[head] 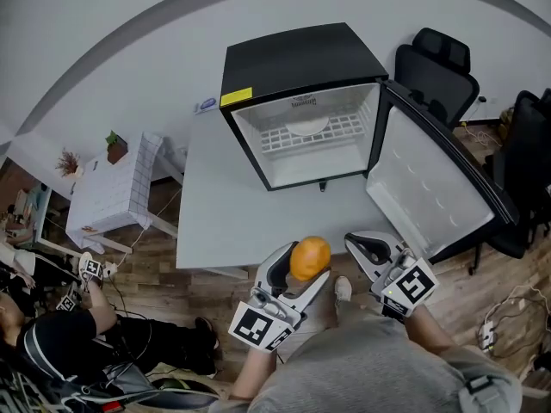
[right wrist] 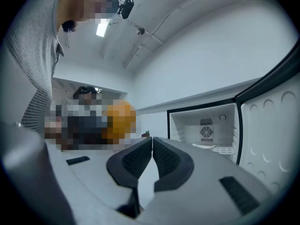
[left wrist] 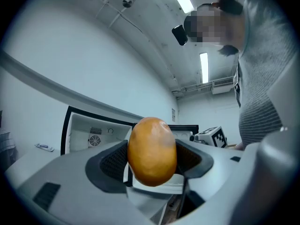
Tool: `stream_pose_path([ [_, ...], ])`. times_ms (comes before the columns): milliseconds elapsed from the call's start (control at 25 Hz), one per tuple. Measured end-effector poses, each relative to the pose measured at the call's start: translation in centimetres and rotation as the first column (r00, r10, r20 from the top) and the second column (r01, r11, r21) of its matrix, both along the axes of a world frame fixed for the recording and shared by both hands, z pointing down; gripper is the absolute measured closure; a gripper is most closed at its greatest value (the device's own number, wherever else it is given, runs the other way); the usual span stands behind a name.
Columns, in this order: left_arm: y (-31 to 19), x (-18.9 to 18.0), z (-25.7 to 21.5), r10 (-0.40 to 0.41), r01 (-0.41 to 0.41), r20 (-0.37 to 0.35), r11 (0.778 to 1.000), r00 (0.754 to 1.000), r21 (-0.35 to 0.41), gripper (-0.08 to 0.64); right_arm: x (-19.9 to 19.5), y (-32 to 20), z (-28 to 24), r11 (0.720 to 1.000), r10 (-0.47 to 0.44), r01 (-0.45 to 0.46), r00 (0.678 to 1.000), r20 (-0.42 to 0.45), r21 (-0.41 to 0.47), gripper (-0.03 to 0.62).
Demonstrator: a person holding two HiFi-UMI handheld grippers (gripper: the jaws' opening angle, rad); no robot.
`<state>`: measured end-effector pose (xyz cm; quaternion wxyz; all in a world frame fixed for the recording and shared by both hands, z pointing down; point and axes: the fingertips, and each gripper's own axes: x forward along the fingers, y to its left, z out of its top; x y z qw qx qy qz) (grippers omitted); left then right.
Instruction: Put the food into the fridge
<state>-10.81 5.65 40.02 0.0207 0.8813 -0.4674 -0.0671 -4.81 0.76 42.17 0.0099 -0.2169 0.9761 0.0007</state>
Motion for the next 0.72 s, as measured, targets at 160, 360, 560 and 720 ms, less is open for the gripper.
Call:
stream_pose_path([
  [160, -3.8, -0.2, 0.2, 0.002, -0.002, 0.002, 1.0, 1.0, -0.012, 0.247, 0.0, -3.8, 0.1, 1.0, 0.016, -0.016, 1.0, 0.007, -0.002, 0.58],
  [360, -8.1, -0.4, 0.5, 0.004, -0.004, 0.003, 0.999, 1.0, -0.032, 0.247, -0.4, -7.8, 0.1, 1.0, 0.014, -0.014, 1.0, 0.016, -0.016, 0.58],
  [560, -11.6, 0.0, 0.2, 0.008, -0.008, 0.0, 0.999, 1.0, -0.04, 0.247, -0.5, -10.9, -0.4, 1.0, 0.001, -0.001, 1.0, 0.013, -0.004, 0.579],
  [720, -13.7, 0.5, -0.2, 0.014, -0.013, 0.01, 0.999, 1.0, -0.036, 0.247, -0.2, -12.4, -0.6, 1.0, -0.005, 0.005, 1.0, 0.015, -0.001, 0.58],
])
